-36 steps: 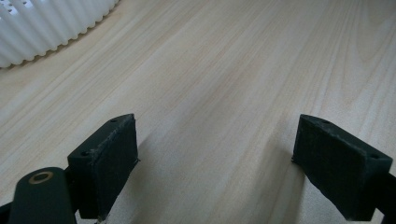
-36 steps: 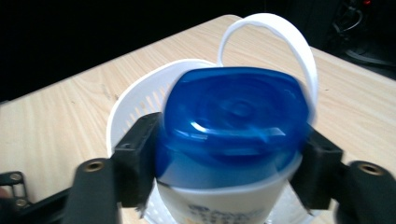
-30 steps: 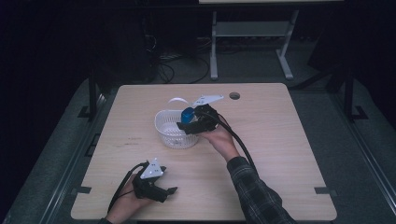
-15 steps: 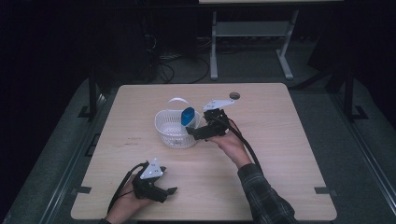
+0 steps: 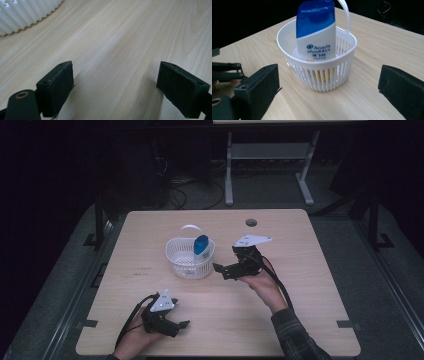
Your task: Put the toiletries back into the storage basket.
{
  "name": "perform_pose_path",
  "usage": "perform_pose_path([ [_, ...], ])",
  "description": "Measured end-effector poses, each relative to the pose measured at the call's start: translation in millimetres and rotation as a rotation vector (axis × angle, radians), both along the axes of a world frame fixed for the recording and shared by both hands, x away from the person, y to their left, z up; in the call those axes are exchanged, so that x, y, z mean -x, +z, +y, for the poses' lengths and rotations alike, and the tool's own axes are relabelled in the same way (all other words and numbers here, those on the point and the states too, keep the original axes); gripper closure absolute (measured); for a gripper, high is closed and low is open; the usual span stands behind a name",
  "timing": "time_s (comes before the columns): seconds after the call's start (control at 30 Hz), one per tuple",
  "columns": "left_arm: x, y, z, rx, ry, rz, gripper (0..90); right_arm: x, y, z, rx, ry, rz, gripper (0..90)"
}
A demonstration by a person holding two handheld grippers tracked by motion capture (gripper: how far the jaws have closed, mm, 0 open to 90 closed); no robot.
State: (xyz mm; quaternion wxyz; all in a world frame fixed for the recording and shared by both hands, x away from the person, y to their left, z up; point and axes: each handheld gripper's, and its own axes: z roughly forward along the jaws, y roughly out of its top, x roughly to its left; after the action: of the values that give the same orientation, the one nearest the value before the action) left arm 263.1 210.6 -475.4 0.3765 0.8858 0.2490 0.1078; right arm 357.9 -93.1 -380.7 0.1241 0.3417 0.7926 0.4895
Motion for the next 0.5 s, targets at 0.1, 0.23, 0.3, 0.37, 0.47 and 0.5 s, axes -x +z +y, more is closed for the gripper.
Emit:
perform_pose_path([
  [0.1, 0.1, 0.0, 0.0, 0.0, 0.0, 0.001, 12.8, 8.8, -1.9, -12.8, -0.001, -0.005, -0.004, 3.1],
  [0.23, 0.2, -0.1, -0.2, 0.003, 0.002, 0.001, 12.8, 14.7, -4.4, -21.6, -0.001, -0.012, -0.007, 3.1],
  [0.3, 0.3, -0.2, -0.3, 0.004, 0.003, 0.002, 12.8, 21.0, -7.3, -29.3, 0.003, -0.023, -0.006, 3.1],
  [0.37, 0.3, -0.2, -0.3, 0.006, 0.004, 0.002, 12.8, 24.5, -9.7, -34.7, -0.004, -0.026, -0.005, 3.1],
  [0.47, 0.1, -0.2, -0.2, 0.004, 0.002, 0.0, 12.9, 28.4, -12.6, -39.7, -0.001, -0.034, 0.001, 3.1],
  [0.5, 0.2, -0.4, -0.3, 0.006, 0.003, -0.001, 12.8, 30.6, -14.3, -42.2, -0.001, -0.037, 0.002, 3.1],
])
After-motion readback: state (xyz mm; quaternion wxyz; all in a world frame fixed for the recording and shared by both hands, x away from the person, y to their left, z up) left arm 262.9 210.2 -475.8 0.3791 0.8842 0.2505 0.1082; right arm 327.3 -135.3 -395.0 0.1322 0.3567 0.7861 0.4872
